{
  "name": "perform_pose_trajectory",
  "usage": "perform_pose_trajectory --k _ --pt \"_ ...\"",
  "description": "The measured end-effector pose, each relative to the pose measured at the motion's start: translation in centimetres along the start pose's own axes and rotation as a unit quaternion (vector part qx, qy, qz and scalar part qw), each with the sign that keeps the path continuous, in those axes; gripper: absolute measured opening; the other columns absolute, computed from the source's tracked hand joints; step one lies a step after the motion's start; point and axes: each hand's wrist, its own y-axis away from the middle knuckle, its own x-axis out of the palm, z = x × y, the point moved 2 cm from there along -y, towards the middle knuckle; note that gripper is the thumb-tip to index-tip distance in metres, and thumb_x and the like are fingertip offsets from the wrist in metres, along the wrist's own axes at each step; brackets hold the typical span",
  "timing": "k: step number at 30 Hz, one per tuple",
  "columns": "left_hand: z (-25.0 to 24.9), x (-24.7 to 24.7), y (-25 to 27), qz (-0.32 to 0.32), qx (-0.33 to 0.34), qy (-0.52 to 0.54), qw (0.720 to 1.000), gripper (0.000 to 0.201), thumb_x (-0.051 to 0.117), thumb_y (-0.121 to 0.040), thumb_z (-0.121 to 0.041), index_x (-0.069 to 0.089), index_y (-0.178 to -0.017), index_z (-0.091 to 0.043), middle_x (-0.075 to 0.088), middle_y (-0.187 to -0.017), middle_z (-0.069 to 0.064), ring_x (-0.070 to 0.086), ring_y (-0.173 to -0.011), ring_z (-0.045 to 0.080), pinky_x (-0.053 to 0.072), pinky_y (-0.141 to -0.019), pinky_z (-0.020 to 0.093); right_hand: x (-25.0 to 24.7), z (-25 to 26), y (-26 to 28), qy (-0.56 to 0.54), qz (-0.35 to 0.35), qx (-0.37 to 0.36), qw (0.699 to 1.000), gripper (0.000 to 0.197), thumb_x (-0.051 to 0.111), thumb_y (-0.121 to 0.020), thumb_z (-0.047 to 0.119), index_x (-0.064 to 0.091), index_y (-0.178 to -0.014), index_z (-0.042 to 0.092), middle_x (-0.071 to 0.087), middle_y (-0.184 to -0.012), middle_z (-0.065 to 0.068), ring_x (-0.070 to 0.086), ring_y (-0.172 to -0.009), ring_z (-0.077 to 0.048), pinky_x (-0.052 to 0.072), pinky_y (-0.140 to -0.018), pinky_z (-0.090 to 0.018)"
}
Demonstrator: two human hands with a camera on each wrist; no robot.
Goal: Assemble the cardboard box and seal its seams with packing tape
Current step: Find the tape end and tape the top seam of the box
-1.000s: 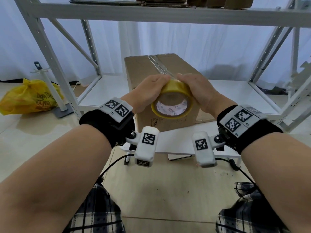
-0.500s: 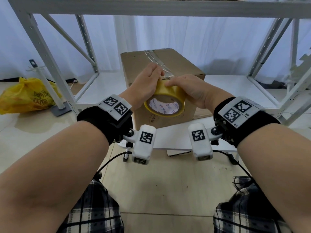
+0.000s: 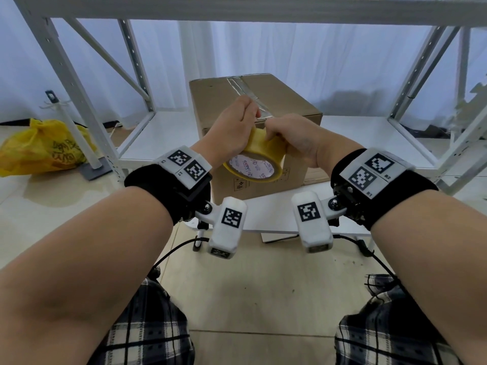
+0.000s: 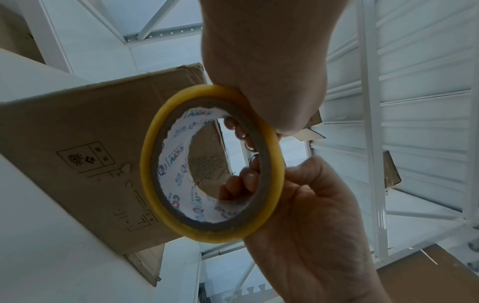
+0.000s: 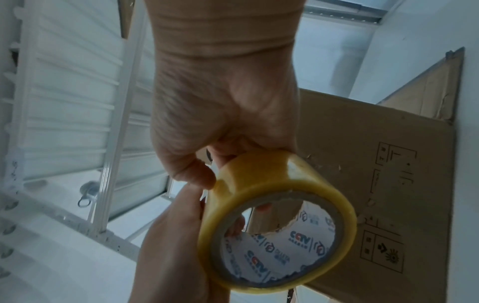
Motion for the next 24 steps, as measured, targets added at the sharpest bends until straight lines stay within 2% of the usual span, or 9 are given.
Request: perform_pose_trajectory --k 2,5,6,10,14,17,20,22,24 --pt "0.0 -0.1 0.0 -0.005 0.003 0.024 1.000 0.023 0.029 -0.103 -0.021 0.049 -0.093 -0.013 0.045 -0.072 -0.006 0.041 -0.062 0.005 0.034 -0.052 0.008 -0.1 0.0 0.0 -0.037 0.010 -0.007 0.999 0.027 0.047 -0.076 0.001 0.035 -0.059 0.018 0.036 -0.060 0.002 0.036 -0.060 -0.012 0.030 -0.056 -0.025" --pt "0.1 -0.2 0.1 0.002 -0.001 0.038 0.999 0.023 0.029 -0.103 -0.022 0.049 -0.093 -0.015 0.047 -0.074 -0.005 0.043 -0.065 0.006 0.035 -0.057 0.012 0.1 0.1 0.2 -0.067 0.032 -0.016 0.997 0.018 0.049 -0.064 0.006 0.036 -0.061 0.017 0.035 -0.060 0.001 0.037 -0.056 -0.010 0.032 -0.051 -0.022" --pt "0.3 -0.3 0.0 0.003 -0.008 0.052 0.999 0.023 0.030 -0.102 -0.023 0.050 -0.091 -0.017 0.047 -0.075 -0.005 0.044 -0.067 0.006 0.036 -0.060 0.015 0.1 0.1 0.3 -0.081 0.033 -0.020 0.996 0.016 0.050 -0.065 0.007 0.037 -0.062 0.017 0.036 -0.060 0.001 0.038 -0.056 -0.010 0.033 -0.052 -0.022" --pt "0.5 -1.0 0.0 0.007 -0.007 0.109 0.994 0.028 0.034 -0.101 -0.024 0.051 -0.080 -0.016 0.048 -0.076 -0.002 0.045 -0.072 0.011 0.036 -0.067 0.023 -0.7 0.0 0.1 -0.166 -0.015 -0.019 0.986 0.015 0.053 -0.080 0.011 0.046 -0.068 0.016 0.050 -0.057 0.002 0.050 -0.056 -0.013 0.045 -0.062 -0.027" --pt "0.0 -0.6 0.4 0.026 0.008 0.109 0.994 0.032 0.034 -0.102 -0.023 0.048 -0.074 -0.019 0.047 -0.072 -0.002 0.046 -0.070 0.012 0.037 -0.066 0.022 -1.0 0.1 0.1 -0.176 -0.036 -0.027 0.983 0.014 0.052 -0.089 0.017 0.050 -0.075 0.016 0.056 -0.054 0.004 0.054 -0.052 -0.011 0.047 -0.060 -0.026" --pt "-0.1 -0.5 0.4 0.009 -0.002 0.157 0.988 0.025 0.039 -0.101 -0.027 0.054 -0.080 -0.023 0.053 -0.076 -0.002 0.053 -0.075 0.016 0.044 -0.069 0.026 -0.7 0.0 -0.1 -0.177 -0.054 -0.057 0.981 0.022 0.056 -0.093 0.029 0.060 -0.076 0.015 0.061 -0.055 0.004 0.059 -0.053 -0.009 0.049 -0.056 -0.024" --pt "-0.1 -0.7 0.7 -0.008 -0.014 0.206 0.978 0.022 0.040 -0.101 -0.030 0.058 -0.088 -0.025 0.058 -0.084 -0.004 0.057 -0.079 0.014 0.049 -0.070 0.027 -0.8 -0.1 -0.5 -0.166 -0.129 -0.081 0.974 0.037 0.046 -0.099 0.038 0.058 -0.070 0.019 0.057 -0.057 0.004 0.056 -0.054 -0.009 0.048 -0.057 -0.024" --pt "-0.2 -0.6 0.8 0.018 0.016 0.184 0.983 0.021 0.040 -0.101 -0.028 0.061 -0.098 -0.024 0.061 -0.096 -0.001 0.059 -0.087 0.013 0.051 -0.076 0.026 -1.0 -0.2 -0.7 -0.111 -0.188 -0.088 0.972 0.042 0.037 -0.101 0.039 0.052 -0.068 0.020 0.052 -0.061 0.003 0.052 -0.058 -0.010 0.046 -0.060 -0.025" --pt "-0.4 -0.3 1.1 0.071 0.062 0.104 0.990 0.023 0.040 -0.101 -0.024 0.062 -0.106 -0.021 0.062 -0.100 -0.002 0.058 -0.090 0.007 0.048 -0.079 0.016 -0.8 -0.5 -0.9 -0.123 -0.190 -0.072 0.971 0.050 0.026 -0.102 0.047 0.048 -0.068 0.018 0.052 -0.057 0.003 0.053 -0.054 -0.009 0.047 -0.058 -0.023"
